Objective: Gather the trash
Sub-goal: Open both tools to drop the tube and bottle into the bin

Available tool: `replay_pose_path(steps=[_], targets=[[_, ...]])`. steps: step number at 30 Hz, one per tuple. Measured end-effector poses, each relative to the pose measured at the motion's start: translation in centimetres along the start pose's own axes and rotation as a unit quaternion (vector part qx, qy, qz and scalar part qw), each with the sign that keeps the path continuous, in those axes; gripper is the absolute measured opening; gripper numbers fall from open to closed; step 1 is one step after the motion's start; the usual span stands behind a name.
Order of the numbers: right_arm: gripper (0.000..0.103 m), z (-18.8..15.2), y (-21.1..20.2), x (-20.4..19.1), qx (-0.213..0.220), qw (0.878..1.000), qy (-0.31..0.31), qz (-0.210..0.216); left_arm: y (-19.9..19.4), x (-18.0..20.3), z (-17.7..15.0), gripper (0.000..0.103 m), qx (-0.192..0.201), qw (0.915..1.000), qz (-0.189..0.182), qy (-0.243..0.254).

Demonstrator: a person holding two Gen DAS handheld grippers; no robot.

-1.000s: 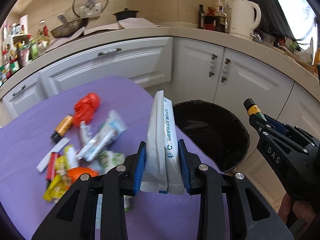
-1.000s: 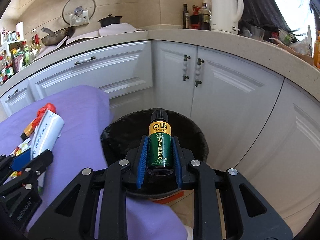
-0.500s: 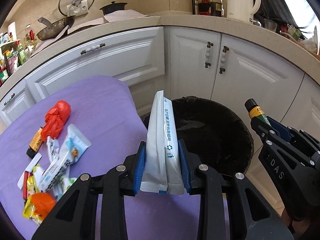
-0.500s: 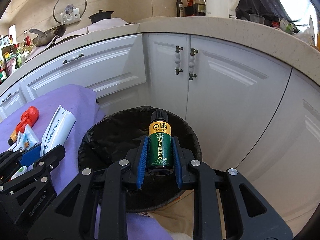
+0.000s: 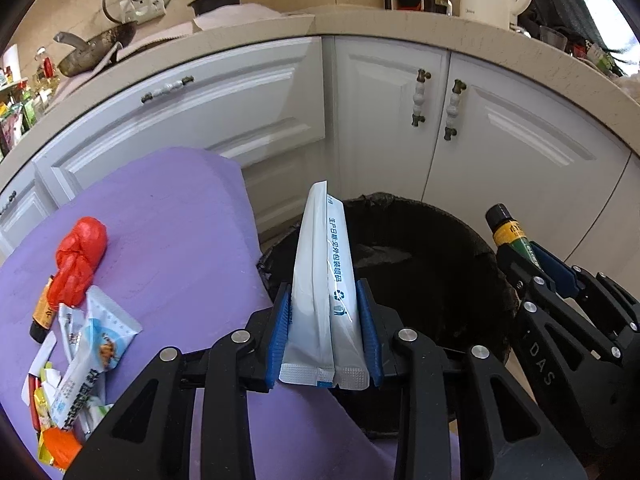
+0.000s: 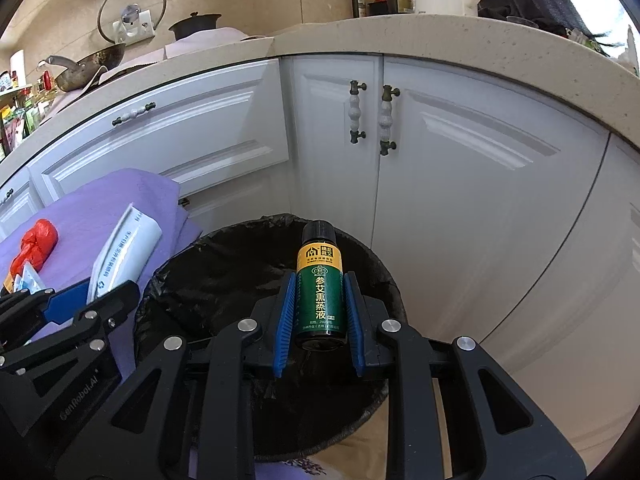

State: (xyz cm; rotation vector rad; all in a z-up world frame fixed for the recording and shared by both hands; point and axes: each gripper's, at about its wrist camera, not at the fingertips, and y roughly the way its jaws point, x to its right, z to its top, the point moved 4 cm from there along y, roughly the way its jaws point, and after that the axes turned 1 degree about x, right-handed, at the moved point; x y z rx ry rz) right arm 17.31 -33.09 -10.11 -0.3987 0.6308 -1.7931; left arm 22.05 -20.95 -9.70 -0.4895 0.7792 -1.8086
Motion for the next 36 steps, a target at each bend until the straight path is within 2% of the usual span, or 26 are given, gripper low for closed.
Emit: replay_pose_path(steps=[2, 5, 7, 14, 23, 36], targets=[[0.025, -0.1, 0.4, 0.0, -0.002, 1.000, 0.004, 0.000, 0.3, -0.1, -0.1, 0.036, -0.009, 1.0000, -0.001, -0.002], [0.035, -0.2, 0.5, 0.0, -0.006, 1.000, 0.006, 0.000, 0.4, -0.5, -0.1, 0.047, -0.011, 0.9999, -0.002, -0.013], [0.035, -0.2, 0.3, -0.1, -0.005, 1.000, 0.003, -0.007, 0.2, -0.9, -0.1, 0.051, -0.007, 0.9997, 0.000, -0.022], [0.035, 0.0, -1.3, -0.6, 0.000, 1.000, 0.008, -0.007, -1.4, -1.9, -0.2, 0.051, 0.008, 0.9995, 0.003, -0.030], [0.036, -0.8, -4.5, -3.0, 0.002, 1.000, 0.007, 0.005, -5.7, -5.0, -1.6, 0.051, 0.033, 0.9986, 0.013, -0.039], [0.036, -2.9, -8.7, -10.3, 0.000, 0.998, -0.022, 0.058, -11.3, -13.4, -6.7, 0.051, 0.045, 0.9929, 0.080, -0.075]])
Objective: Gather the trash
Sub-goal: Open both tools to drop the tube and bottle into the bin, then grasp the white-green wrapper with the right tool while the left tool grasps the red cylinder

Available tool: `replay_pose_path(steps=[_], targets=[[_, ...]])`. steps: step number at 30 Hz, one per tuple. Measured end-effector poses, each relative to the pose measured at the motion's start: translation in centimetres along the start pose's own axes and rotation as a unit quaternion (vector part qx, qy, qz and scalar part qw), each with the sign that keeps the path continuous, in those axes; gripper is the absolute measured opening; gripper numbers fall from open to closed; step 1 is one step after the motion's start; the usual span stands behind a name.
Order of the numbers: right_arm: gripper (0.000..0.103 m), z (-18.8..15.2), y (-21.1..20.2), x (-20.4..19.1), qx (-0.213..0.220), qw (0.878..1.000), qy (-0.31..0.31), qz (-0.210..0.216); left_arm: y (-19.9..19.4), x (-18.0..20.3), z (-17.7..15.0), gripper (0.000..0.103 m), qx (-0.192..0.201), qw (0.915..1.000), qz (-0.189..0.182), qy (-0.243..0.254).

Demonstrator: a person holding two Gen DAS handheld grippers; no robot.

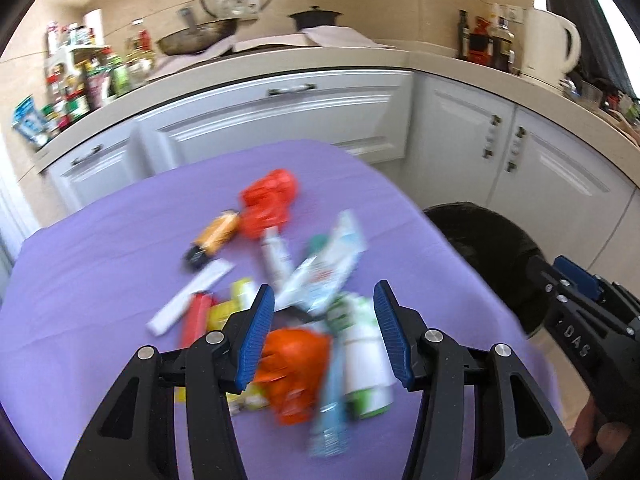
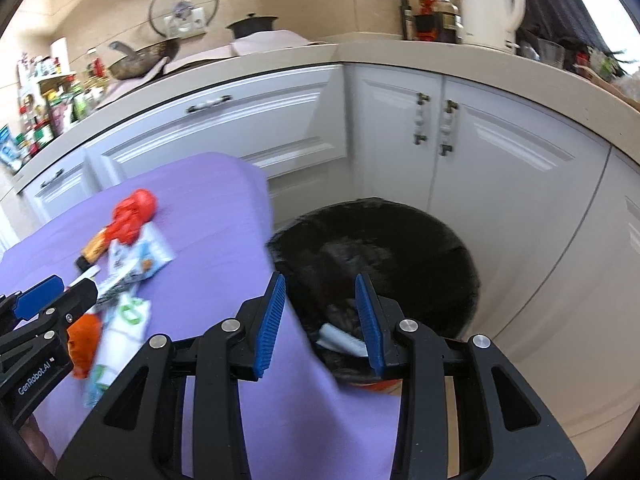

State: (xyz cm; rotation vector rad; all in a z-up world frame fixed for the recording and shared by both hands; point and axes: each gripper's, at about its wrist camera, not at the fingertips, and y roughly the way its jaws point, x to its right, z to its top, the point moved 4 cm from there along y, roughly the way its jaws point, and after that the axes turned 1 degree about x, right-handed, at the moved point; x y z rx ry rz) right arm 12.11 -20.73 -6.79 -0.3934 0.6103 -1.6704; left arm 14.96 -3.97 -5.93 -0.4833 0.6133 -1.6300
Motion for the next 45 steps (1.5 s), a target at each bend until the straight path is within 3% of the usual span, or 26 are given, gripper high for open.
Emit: replay_pose_path(steps=[13, 21, 31, 36, 45], targets=[[0.036, -1.6, -1.2, -8.8, -0.011, 0.997, -0.056, 0.054, -1.6, -9.8, -3.5, 0.051, -0.009, 0.9958, 0.073, -0.055], [0.036, -3.3, -0.3, -12.9, -0.040, 0.993, -0.087, 0.076, -1.3, -14.1, -5.0, 0.051, -0.020, 0.9907, 0.105, -0.084], [0.037, -4.5, 0.8, -14.4, -0.066, 0.990, -0.098, 0.077, -0.8, -14.5, -5.8, 0.052, -0.030, 0.9909, 0.095, -0.091], [0.030, -4.6, 1.0, -14.0, -0.073, 0.990, -0.091, 0.084, -0.5, -14.2, -5.9, 0.051, -0.033, 0.9914, 0.090, -0.089], [0.029, -4.4, 0.8, -12.2, -0.067, 0.992, -0.084, 0.073, -0.2, -13.3, -5.3, 0.052, -0.032, 0.9925, 0.083, -0.084]])
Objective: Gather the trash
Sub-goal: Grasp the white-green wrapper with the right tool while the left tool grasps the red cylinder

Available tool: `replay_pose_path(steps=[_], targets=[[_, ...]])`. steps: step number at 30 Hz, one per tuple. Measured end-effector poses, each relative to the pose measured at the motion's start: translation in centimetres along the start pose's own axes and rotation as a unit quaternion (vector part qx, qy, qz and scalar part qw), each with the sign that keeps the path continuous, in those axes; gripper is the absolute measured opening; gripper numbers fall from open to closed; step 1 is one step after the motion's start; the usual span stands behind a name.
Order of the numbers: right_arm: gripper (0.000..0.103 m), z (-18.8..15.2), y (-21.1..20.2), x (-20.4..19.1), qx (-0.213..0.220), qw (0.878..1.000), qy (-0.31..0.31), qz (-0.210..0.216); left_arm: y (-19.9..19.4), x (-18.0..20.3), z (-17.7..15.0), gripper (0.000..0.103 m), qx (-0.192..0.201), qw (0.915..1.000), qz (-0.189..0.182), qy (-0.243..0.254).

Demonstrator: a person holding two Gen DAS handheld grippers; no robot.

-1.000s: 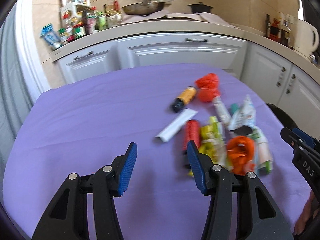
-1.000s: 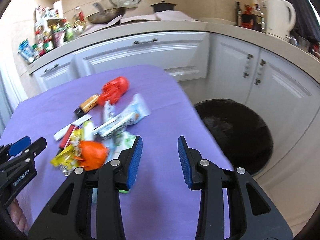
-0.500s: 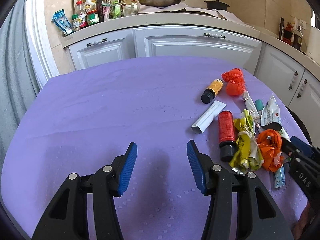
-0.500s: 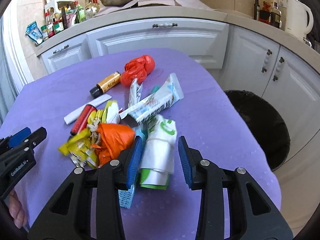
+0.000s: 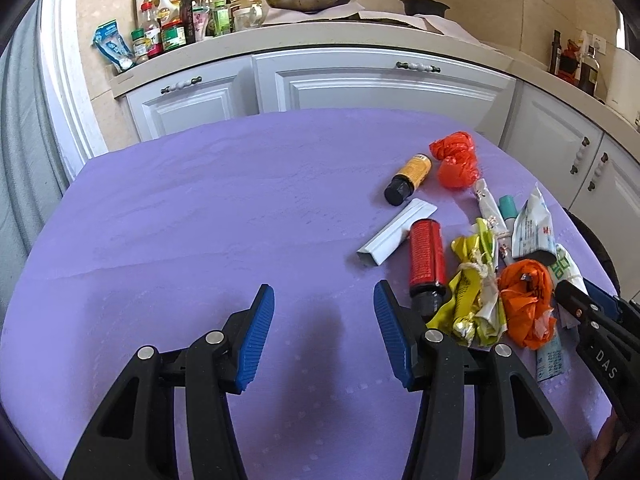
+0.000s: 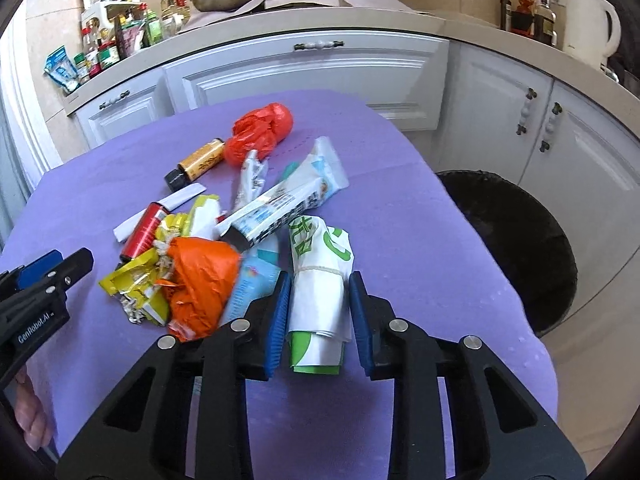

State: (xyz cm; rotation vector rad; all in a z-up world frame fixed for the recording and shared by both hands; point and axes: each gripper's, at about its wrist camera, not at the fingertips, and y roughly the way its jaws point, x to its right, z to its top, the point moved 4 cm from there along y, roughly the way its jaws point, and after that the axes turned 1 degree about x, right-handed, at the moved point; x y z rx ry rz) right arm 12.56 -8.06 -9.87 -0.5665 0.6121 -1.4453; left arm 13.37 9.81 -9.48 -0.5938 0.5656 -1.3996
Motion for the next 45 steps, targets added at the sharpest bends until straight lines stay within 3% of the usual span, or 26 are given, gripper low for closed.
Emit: replay_pose_path(steps=[14, 26, 36, 45], targets=[[0.029, 0.9, -0.5, 4.6, 0.016, 0.999, 0.034, -0.032, 1.3, 3.0, 1.5, 0.052, 0.001, 0.9996, -0.020, 0.019], [0.029, 1.1, 0.2, 5.5, 0.011, 0.999, 0.043, -0.028, 2.2, 4.8, 1.7, 0.051, -0.009, 0.9978, -0.049, 0.042], [0.029, 1.1, 0.4, 5.6, 0.008, 0.999, 0.042, -0.028, 2.6, 5.4, 1.1, 0.026, -0.027, 0.9952, -0.080, 0.049], [0.029, 1.0, 0.4, 5.6, 0.010, 0.999, 0.042, -0.029, 2.3, 5.0, 0.8, 0.025, -0.030, 0.9951, -0.082, 0.045]])
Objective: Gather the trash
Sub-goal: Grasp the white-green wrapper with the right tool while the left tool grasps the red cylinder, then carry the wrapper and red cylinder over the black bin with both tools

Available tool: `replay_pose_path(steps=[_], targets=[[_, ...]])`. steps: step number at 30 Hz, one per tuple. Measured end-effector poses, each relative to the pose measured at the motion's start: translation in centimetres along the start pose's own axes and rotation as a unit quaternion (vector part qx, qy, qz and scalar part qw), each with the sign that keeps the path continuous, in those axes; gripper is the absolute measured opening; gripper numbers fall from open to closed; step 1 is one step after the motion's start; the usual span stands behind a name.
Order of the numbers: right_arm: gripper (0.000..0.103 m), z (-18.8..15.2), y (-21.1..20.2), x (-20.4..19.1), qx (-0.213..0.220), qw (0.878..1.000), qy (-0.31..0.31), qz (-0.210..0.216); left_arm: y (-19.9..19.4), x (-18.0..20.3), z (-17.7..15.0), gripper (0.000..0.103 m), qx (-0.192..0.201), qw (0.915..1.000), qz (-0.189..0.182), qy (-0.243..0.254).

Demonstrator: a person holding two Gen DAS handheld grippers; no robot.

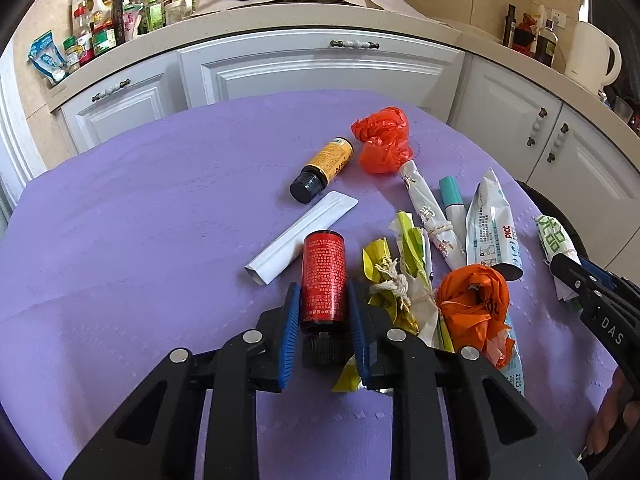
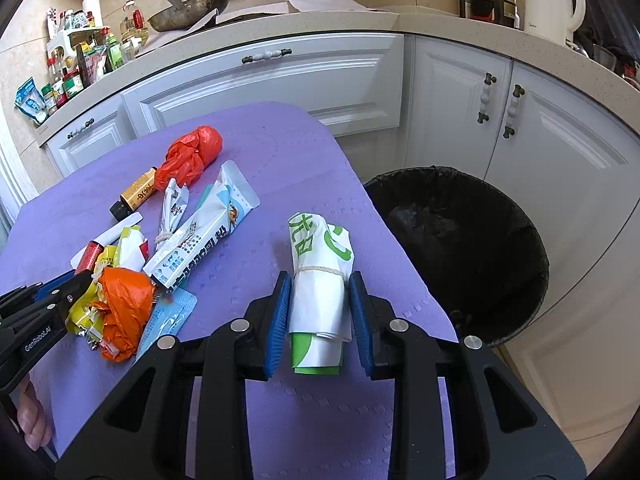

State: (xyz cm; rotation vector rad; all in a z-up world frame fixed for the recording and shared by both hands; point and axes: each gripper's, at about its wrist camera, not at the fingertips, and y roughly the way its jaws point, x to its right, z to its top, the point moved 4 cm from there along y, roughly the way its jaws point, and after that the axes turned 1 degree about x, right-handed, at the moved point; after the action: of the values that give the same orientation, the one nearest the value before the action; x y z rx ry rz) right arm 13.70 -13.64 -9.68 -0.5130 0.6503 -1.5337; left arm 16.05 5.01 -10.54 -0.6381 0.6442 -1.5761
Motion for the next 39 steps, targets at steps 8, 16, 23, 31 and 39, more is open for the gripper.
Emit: replay_pose_path(steps=[8, 16, 23, 31, 39], targets=[[0.028, 0.1, -0.9, 0.2, 0.011, 1.000, 0.002, -0.005, -1.6, -0.7, -0.1, 0.025, 0.021, 0.9996, 0.014, -0.011], [0.028, 0.8, -2.5, 0.8, 0.035, 0.999, 0.000, -0.015, -3.8, 0.2, 1.1, 0.025, 0.062, 0.9979, 0.017, -0.009], [0.028, 2.0, -4.1, 3.0, 0.066, 0.997, 0.004, -0.042, -4.5, 3.0, 2.4, 0.025, 0.085, 0.9963, -0.014, 0.002], [0.028, 3.1, -5.0, 7.0, 0.094, 0.992, 0.021, -0.079, -4.6, 8.1, 4.2, 0.025, 0.113, 0.9919, -0.055, 0.019], [0.028, 3.5, -4.7, 11.1, 0.110, 0.988, 0.030, -0.106, -3.4, 14.2, 4.9, 0.025, 0.117, 0.9882, -0.082, 0.056]])
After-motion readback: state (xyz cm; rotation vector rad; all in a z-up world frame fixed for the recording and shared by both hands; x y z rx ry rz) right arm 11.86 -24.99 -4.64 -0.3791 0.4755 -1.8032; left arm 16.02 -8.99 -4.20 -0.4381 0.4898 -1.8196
